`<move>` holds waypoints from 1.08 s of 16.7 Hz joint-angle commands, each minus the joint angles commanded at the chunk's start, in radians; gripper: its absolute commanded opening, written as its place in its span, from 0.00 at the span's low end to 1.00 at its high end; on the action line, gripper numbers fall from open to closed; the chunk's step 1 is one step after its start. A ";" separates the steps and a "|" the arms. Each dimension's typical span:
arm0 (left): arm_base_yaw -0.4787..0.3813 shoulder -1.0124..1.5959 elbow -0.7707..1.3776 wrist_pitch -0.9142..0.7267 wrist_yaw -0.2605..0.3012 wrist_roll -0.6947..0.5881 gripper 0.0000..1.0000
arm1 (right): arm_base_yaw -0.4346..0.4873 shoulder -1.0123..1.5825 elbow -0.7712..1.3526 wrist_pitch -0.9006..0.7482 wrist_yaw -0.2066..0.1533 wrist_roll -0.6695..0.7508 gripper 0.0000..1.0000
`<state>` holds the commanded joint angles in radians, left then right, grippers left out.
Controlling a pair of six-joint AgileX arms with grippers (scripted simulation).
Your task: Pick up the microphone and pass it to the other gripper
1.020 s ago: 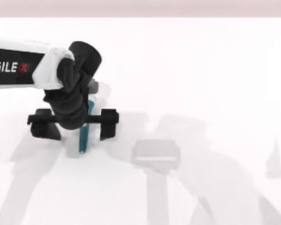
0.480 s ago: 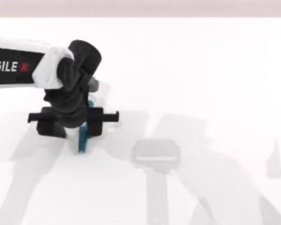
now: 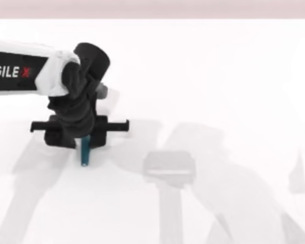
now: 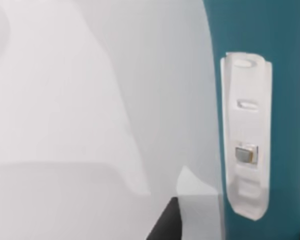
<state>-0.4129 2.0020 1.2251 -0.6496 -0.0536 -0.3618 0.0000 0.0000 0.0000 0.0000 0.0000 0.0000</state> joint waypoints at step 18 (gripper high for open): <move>0.031 -0.260 -0.304 1.127 0.374 0.285 0.00 | 0.000 0.000 0.000 0.000 0.000 0.000 1.00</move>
<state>-0.3821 1.7418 0.9209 0.4773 0.3207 -0.0772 0.0000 0.0000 0.0000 0.0000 0.0000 0.0000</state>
